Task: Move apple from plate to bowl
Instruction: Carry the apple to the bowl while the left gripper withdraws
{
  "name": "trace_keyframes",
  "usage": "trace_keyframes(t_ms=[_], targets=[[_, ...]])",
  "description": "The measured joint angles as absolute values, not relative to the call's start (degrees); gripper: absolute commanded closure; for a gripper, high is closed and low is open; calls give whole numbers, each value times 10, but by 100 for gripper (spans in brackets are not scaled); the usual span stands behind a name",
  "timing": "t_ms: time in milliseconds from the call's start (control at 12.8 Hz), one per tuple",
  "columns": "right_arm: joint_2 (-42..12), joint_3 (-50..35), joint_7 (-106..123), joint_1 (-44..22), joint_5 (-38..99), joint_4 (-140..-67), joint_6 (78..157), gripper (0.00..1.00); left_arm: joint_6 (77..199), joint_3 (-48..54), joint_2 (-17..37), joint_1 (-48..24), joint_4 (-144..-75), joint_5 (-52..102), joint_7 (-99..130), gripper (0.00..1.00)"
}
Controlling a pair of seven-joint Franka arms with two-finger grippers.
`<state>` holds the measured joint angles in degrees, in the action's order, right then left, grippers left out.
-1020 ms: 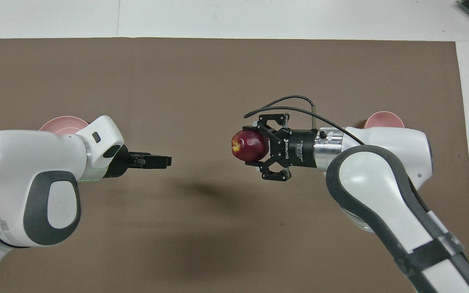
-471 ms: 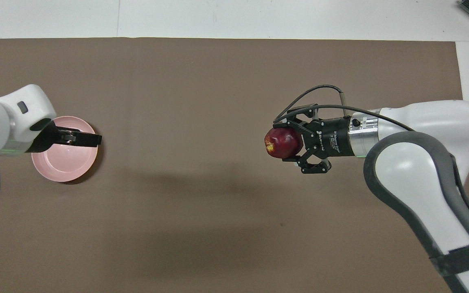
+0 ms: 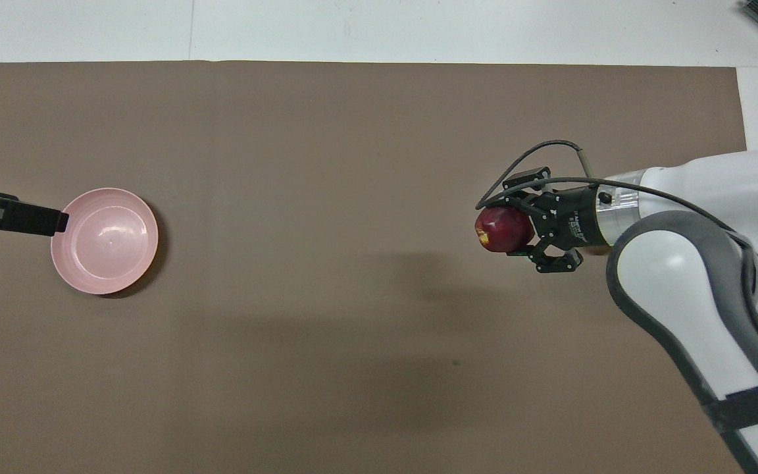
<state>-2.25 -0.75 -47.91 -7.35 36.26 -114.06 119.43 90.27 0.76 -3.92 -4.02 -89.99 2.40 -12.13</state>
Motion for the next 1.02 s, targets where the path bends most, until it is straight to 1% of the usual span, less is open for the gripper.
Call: trace_keyframes(t_ms=[235,392,549,627,784,1020], targets=[[-26,-6,-422,-29,269,-1142,1193,100,835,5,-30,-40,-837,14,-121,0],[-28,-5,-359,12,229,-1142,1192,100,812,3,-19,-41,-815,14,-121,0],[-33,-4,-318,55,198,-1143,1203,100,809,4,-15,-42,-809,14,-121,0],[-42,-4,-311,64,183,-1144,1225,100,807,4,-13,-42,-808,13,-120,0],[-78,-3,-310,66,152,-1145,1267,100,805,3,-13,-42,-808,8,-113,0],[-112,-3,-310,82,113,-1145,1287,100,804,0,-12,-42,-809,1,-88,0]])
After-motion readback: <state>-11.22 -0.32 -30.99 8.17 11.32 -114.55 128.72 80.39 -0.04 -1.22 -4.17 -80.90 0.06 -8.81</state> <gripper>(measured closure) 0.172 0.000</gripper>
